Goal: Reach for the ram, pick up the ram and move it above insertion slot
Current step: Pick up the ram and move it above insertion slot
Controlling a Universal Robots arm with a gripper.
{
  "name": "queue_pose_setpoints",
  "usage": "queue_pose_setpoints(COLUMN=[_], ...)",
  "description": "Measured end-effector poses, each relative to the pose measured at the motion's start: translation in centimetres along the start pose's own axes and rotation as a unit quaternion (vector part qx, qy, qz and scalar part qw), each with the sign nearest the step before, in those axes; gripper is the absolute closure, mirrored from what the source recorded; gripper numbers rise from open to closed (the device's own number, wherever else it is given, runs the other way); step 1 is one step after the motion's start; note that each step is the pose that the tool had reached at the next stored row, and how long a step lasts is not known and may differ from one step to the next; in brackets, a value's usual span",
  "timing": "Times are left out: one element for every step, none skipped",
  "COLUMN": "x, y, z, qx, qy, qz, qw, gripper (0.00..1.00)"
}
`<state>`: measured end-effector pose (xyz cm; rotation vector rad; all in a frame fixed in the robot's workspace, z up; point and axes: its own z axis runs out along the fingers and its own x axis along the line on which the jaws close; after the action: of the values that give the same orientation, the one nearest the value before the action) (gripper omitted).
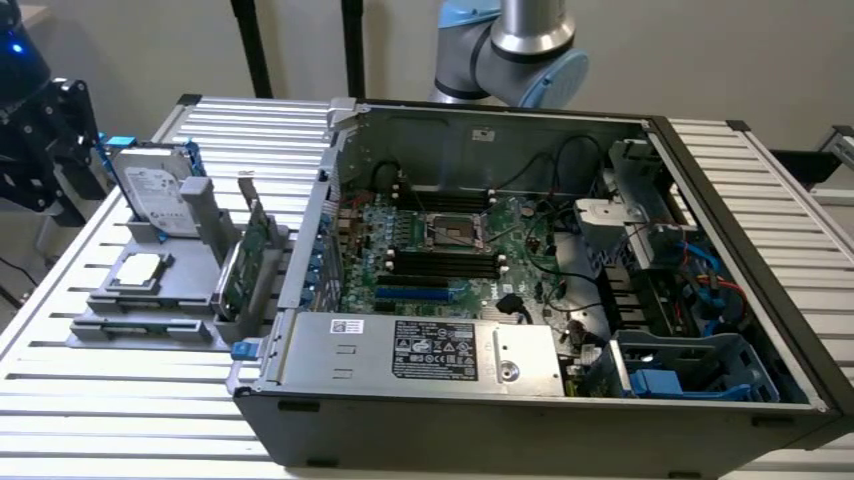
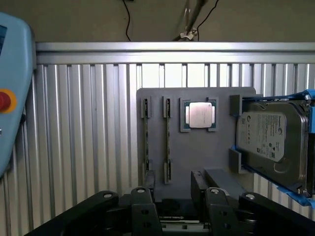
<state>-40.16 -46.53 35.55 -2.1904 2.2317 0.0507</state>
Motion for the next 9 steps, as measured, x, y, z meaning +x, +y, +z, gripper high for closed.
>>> queue_pose_setpoints(x=[0.1, 0.2, 0.3, 0.4, 0.6, 0.7, 0.8, 0.9, 1.0], y=[0.00, 0.00, 0.00, -0.01, -0.01, -0.01, -0.03, -0.04, -0.05], z=[0.18, 0.36, 0.53, 0.70, 0.89, 1.07, 1.26, 1.43, 1.61], qx=[0.0000, 0.0000, 0.0000, 0.0000, 0.0000, 0.0001, 0.0002, 0.0001, 0.0001], qy=[0.0000, 0.0000, 0.0000, 0.0000, 0.0000, -0.0001, -0.0001, -0.0001, -0.0001], qz=[0.000, 0.000, 0.000, 0.000, 0.000, 0.000, 0.000, 0.000, 0.000], qw=[1.0000, 1.0000, 1.0000, 1.0000, 1.0000, 1.0000, 1.0000, 1.0000, 1.0000], gripper=[0.58, 0.58, 0.58, 0.58, 0.58, 0.58, 0.58, 0.58, 0.58])
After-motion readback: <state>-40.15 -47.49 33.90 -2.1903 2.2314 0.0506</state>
